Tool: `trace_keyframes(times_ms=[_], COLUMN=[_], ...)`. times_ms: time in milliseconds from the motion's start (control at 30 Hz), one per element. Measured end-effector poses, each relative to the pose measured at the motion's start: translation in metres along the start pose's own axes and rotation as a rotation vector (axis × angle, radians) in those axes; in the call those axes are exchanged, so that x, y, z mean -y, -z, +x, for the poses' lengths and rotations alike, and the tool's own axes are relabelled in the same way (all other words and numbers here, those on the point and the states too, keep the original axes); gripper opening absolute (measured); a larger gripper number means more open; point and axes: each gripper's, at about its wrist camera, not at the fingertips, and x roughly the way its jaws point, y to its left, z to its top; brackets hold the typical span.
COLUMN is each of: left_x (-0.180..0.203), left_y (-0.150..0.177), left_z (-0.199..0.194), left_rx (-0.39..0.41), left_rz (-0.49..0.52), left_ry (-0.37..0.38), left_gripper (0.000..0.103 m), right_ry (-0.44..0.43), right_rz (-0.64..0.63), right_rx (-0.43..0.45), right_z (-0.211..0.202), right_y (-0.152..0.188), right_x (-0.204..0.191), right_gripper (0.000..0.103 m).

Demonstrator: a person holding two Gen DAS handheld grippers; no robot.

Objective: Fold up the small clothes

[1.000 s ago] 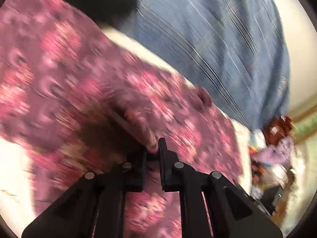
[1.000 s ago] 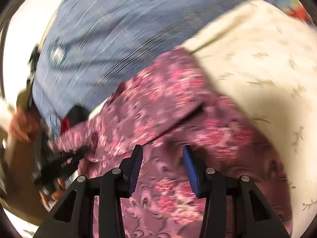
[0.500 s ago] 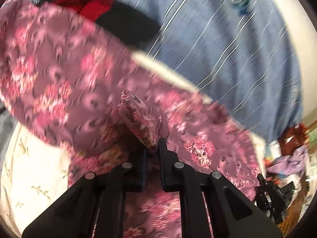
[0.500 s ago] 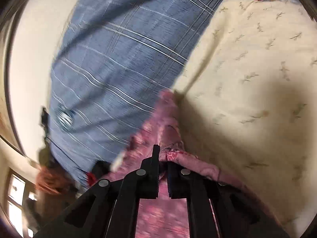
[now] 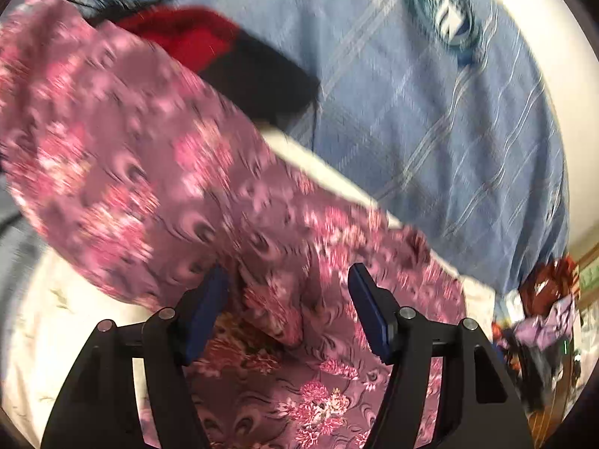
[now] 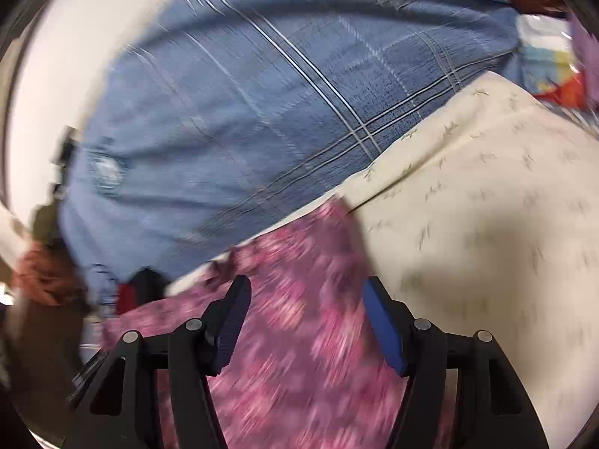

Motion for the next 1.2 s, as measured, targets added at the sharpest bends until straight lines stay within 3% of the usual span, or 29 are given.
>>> trace_keyframes(times_ms=[133,167,200,233,300,333,400,433,467,500,600,700,767,800,867,1033,1200], left_x=[0.018,0.022,0.024,0.025,0.024,0.024,0.024,0.027,0.029,0.029,0.034,0.045,0.045,0.043,0.049,0.048,0.008], left_y=[0.006,0.007,0.008,0.008,0.011,0.012,0.016,0.017,0.016,0.015,0.015,0.023,0.029,0.031,0.034,0.028,-0.011], left_z=[0.015,0.018,0.020,0.022,0.032,0.040,0.045,0.042,0.038,0.031,0.013,0.015,0.031,0.039,0.044,0.022,-0.041], left_rx=[0.005,0.009,0.012,0.015,0.003,-0.021,-0.021,-0.013,-0.008,0.000,0.041,0.025,-0.015,-0.043,-0.032,-0.042,0.029], left_rz=[0.091,0.108,0.122,0.136,0.168,0.178,0.207,0.223,0.221,0.205,0.184,0.244,0.267,0.274,0.298,0.281,0.140], left_ry=[-0.087,-0.105,-0.116,-0.142,-0.235,-0.269,-0.311,-0.318,-0.299,-0.265,-0.166,-0.166,-0.221,-0.244,-0.272,-0.229,-0.175], left_gripper=[0.065,0.065,0.065,0.065,0.065,0.065,0.065,0.066,0.065,0.065,0.065,0.066,0.066,0.065,0.067,0.070,0.072], right_ry=[0.117,0.116,0.097,0.077,0.123,0.166,0.236,0.228,0.244,0.261,0.082,-0.014,0.010,0.086,0.014,0.052,0.063], right_rz=[-0.030,-0.029,-0.033,-0.070,-0.150,-0.148,-0.114,-0.120,-0.131,-0.144,-0.151,-0.178,-0.165,-0.154,-0.163,-0.196,-0.210], right_rx=[-0.095,-0.132,-0.172,-0.178,-0.049,-0.056,-0.156,-0.132,-0.117,-0.084,-0.001,-0.012,-0.075,-0.140,-0.018,-0.007,-0.004], right_z=[0.073,0.085,0.097,0.099,0.088,0.093,0.113,0.108,0.100,0.085,0.040,0.015,0.021,0.036,0.031,0.037,0.036], right_y=[-0.022,-0.023,-0.023,-0.024,-0.028,-0.030,-0.026,-0.026,-0.026,-0.026,-0.011,0.018,0.040,0.056,0.068,0.068,0.068], right_x=[0.001,0.002,0.001,-0.006,-0.014,-0.009,0.011,0.010,0.007,0.001,-0.013,-0.015,-0.004,0.010,0.019,0.006,-0.001], right_gripper=[0.062,0.044,0.020,0.004,0.005,0.005,0.003,0.007,0.018,0.018,0.019,0.019,0.016,0.013,0.008,0.012,0.012])
